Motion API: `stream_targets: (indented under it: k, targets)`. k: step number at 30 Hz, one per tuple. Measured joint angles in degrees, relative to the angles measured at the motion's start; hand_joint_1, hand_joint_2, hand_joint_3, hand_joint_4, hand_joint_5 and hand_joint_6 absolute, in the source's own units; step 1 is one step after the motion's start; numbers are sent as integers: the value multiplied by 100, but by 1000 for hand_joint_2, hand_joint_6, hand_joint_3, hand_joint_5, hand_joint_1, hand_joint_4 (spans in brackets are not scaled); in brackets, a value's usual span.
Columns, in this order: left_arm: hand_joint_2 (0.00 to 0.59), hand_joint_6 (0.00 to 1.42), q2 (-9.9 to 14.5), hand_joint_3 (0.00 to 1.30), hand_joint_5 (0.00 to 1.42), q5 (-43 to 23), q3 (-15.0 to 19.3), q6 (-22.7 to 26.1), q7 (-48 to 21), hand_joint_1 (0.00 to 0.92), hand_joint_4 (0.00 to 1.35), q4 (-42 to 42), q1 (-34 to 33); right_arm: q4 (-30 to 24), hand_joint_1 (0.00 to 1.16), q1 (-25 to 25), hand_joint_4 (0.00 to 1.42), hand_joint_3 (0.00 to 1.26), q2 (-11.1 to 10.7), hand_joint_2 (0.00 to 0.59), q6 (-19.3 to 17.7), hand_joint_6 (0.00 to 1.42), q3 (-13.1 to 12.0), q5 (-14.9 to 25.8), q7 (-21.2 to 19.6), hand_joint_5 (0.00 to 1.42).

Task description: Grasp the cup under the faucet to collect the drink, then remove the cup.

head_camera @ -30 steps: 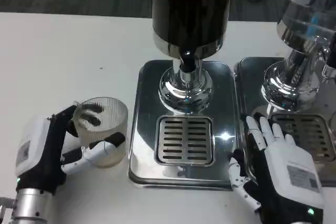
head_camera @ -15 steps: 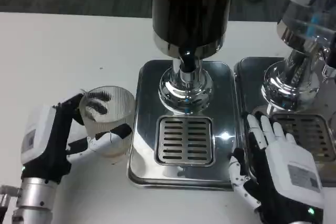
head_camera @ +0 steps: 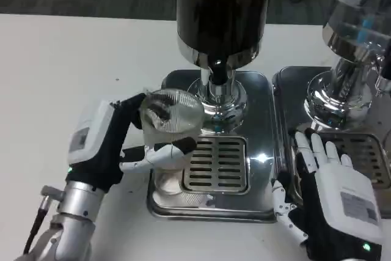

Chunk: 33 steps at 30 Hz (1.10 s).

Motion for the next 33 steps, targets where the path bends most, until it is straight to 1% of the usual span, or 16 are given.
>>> stream_targets:
  k: [3,7,12,17,21,24,25,29,32,33]
  targets:
    - [70,782,-127,585,829,30,-147,9,-1,481,662,249,-185,-68,206,55,0,54,3,586,50,0,2,-12,0,0]
    - [67,764,-206,585,825,274,-397,22,116,486,662,368,-382,-210,206,77,0,54,-15,586,81,0,-11,-51,1,0]
    - [67,762,-385,585,820,430,-519,130,272,487,662,603,-507,-248,209,80,0,54,-36,586,97,0,-16,-86,1,0]
    - [66,741,-458,577,811,502,-707,201,513,488,654,783,-596,-287,212,79,0,54,-25,586,111,0,-25,-143,1,0]
    - [59,737,-505,573,801,568,-760,276,653,485,645,898,-680,-287,214,79,0,54,1,586,125,0,-14,-161,1,0]
    - [51,697,-514,547,770,627,-866,300,759,449,608,971,-754,-287,215,80,0,54,27,586,128,0,-7,-162,1,0]
    - [46,673,-513,533,757,634,-900,303,769,420,588,999,-789,-287,216,80,0,54,30,586,129,0,-7,-162,1,0]
    - [50,552,-511,469,676,635,-946,304,777,247,497,1063,-840,-287,217,80,0,54,36,586,144,0,-8,-162,1,0]
    - [46,496,-493,443,640,628,-951,306,774,179,479,1139,-840,-287,218,80,0,54,37,586,153,0,-11,-162,1,0]
    - [41,464,-482,425,605,628,-954,317,773,155,442,1155,-840,-287,218,79,0,54,37,586,154,0,-11,-162,1,0]
